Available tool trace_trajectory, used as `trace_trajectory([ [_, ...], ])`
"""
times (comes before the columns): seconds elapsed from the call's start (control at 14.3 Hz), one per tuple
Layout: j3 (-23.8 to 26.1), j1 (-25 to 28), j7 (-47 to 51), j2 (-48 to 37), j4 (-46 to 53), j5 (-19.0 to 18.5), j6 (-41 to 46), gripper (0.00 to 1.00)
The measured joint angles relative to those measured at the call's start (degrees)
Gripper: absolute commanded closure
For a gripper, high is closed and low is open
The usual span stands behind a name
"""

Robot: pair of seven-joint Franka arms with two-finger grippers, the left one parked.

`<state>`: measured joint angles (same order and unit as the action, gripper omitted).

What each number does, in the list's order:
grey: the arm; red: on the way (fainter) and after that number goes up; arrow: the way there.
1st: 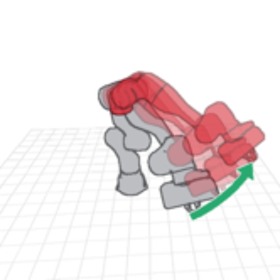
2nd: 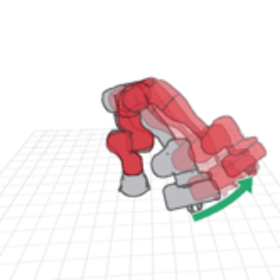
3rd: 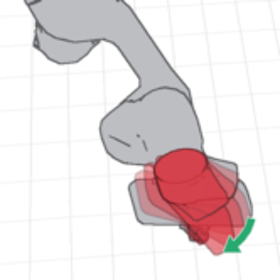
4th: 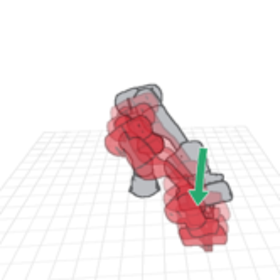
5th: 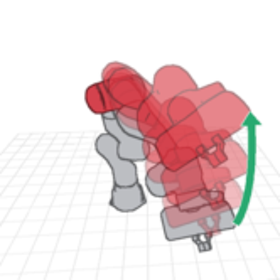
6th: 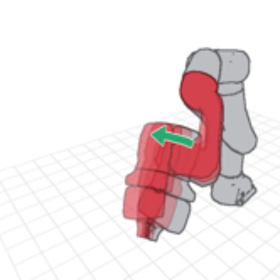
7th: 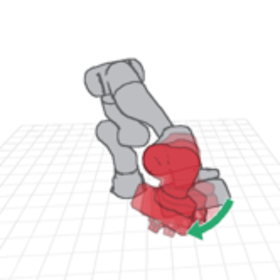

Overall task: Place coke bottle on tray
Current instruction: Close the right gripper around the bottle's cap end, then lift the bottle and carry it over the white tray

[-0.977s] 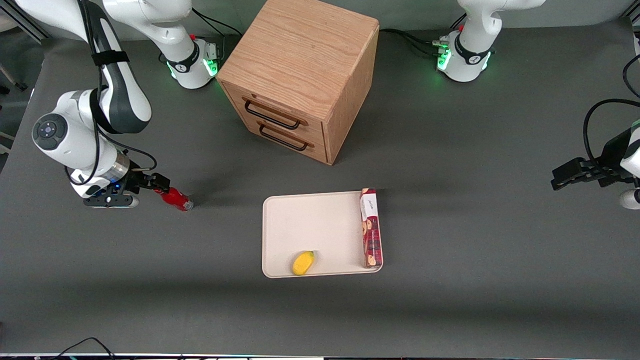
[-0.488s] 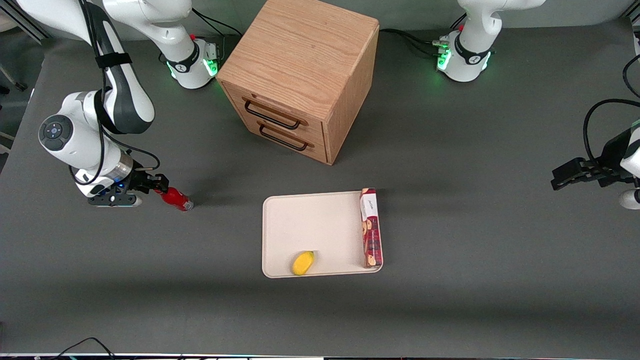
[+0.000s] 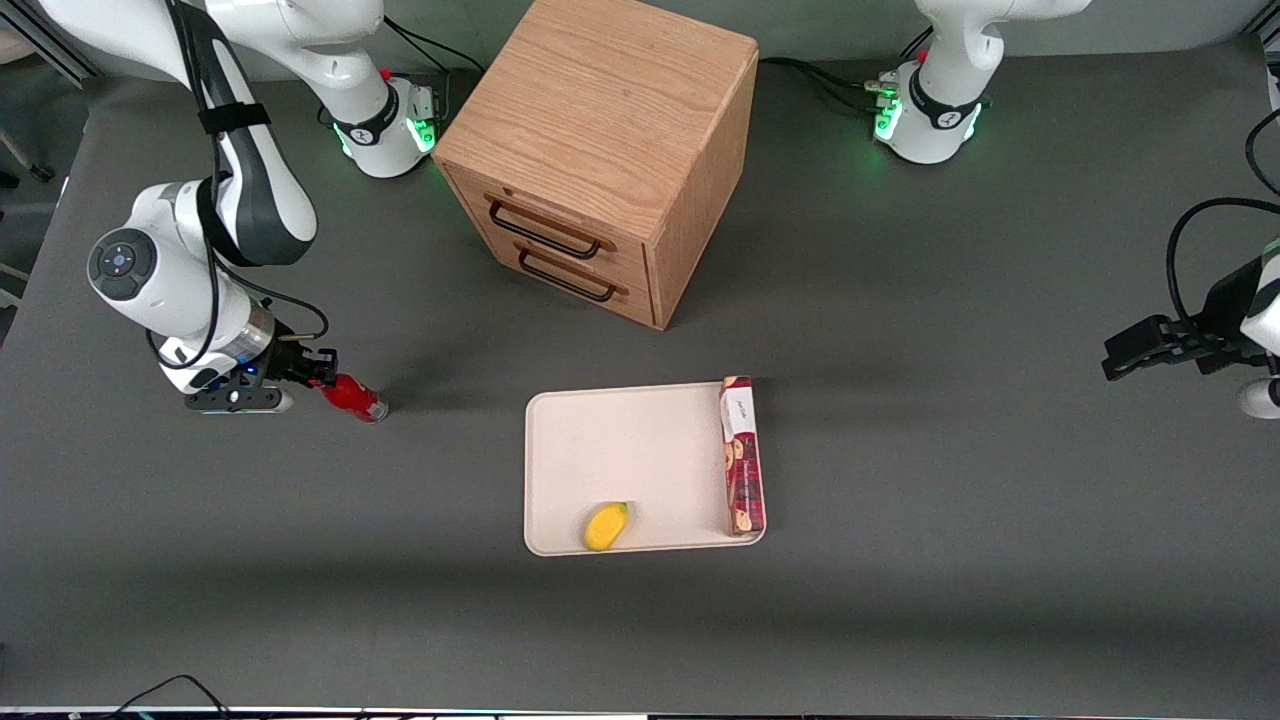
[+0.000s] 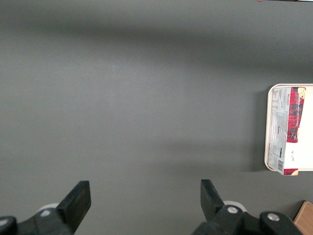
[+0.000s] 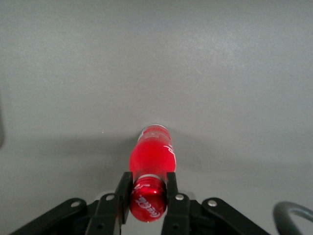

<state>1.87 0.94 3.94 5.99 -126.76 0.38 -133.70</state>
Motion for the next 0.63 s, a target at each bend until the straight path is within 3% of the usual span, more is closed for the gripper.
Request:
trace_trajectory([
  [0.21, 0.1, 0.0, 0.0, -1.7, 4.3, 0.0, 7.5, 0.84],
  [0.63, 0.6, 0.3, -0.2, -5.3, 30.1, -0.1, 40.6, 0.85],
])
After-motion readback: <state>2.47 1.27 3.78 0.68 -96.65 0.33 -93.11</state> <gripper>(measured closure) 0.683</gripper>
